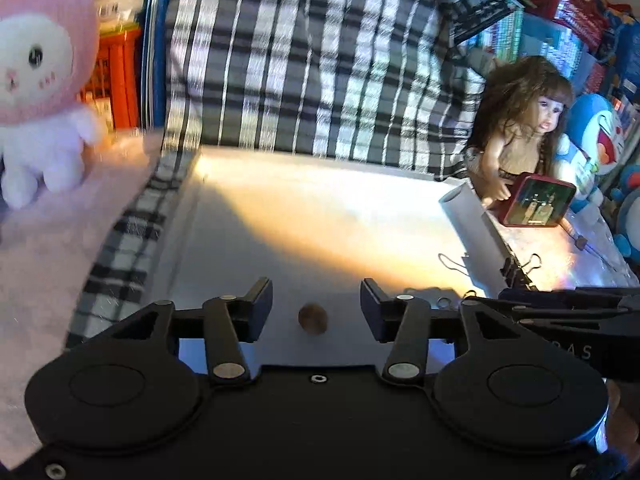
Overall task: Organize rigid objects
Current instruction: 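Open the left tool to drop the pebble while the right tool releases the binder clip in the box, then withdraw both tools from the box back toward the remaining objects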
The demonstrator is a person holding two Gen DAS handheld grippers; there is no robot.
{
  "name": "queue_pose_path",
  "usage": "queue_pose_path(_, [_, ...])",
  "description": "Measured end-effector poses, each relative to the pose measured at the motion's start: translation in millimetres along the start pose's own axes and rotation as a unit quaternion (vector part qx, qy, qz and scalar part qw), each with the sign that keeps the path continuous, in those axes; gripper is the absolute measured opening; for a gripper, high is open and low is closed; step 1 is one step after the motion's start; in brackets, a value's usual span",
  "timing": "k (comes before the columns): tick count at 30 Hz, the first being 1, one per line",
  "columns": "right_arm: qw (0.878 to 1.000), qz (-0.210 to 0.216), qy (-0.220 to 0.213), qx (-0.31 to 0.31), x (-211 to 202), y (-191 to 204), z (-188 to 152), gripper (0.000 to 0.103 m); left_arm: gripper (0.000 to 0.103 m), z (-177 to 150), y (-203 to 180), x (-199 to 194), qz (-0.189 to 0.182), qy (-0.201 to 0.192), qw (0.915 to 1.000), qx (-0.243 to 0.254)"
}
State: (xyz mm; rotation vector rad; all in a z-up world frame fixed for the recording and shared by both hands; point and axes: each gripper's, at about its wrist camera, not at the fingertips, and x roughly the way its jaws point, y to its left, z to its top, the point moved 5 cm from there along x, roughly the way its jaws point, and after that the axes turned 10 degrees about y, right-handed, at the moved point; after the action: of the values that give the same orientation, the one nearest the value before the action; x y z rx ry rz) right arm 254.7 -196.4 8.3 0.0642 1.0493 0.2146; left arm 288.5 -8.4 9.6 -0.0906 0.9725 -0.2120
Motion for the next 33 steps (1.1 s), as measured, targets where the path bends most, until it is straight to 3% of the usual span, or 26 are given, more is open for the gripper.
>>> queue_pose_path(12, [0.999, 0.012, -0.049, -0.019, -38, 1, -26, 0.081, 0.079, -37, -11, -59, -0.009, -0.047, 0.9983, 0.035])
queue_pose_path(20, [0.996, 0.023, -0.089, -0.018, -60, -1, -64, 0.084, 0.081, -85, -9, -87, -0.008, -0.079, 0.9966, 0.023])
queue_pose_path(33, [0.989, 0.014, -0.141, -0.038, -82, 6, -129, 0.088, 0.082, -157, -17, -103, 0.001, -0.094, 0.9953, 0.023])
